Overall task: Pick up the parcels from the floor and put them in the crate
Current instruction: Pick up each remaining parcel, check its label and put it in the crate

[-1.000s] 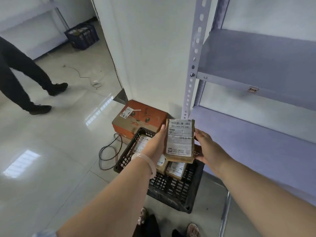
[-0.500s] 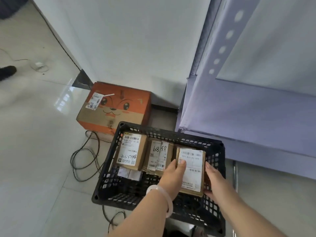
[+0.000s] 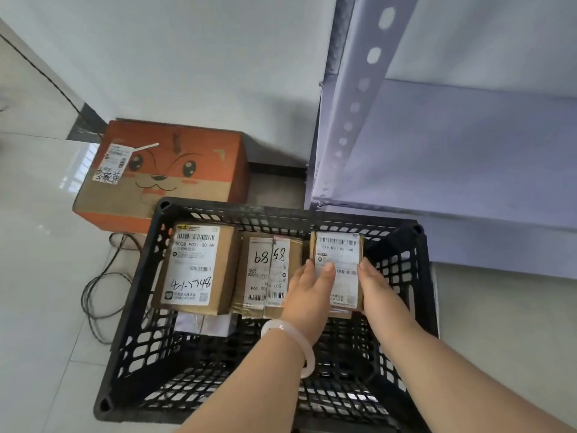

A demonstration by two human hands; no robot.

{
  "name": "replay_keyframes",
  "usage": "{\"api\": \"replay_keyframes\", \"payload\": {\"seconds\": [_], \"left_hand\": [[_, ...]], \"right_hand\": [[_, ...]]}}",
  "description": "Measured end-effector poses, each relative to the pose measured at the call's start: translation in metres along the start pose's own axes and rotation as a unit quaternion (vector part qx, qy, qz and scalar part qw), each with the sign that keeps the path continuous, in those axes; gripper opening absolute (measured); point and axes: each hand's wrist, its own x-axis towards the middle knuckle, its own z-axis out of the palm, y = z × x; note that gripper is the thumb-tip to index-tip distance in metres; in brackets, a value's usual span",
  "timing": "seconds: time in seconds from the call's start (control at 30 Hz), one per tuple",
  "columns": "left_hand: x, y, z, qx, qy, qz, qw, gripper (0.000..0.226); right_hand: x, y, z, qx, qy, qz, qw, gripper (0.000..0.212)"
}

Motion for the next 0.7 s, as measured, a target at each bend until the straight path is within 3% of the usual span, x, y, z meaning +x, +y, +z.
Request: {"api": "replay_keyframes", "payload": {"seconds": [0.37, 0.7], "left_hand": [[-0.004, 0.002, -0.003, -0.031, 0.043, -0.008, 0.999, 0.066], [-0.11, 0.083, -0.032, -0.102, 0.046, 0.001, 0.994, 0.053]], "right_hand": [[-0.006, -0.009, -0.009, -0.087, -0.008, -0.009, 0.996, 0.055], [-0.127, -0.088, -0.05, -0.091, 0.022, -0.083, 0.992, 0.052]]}}
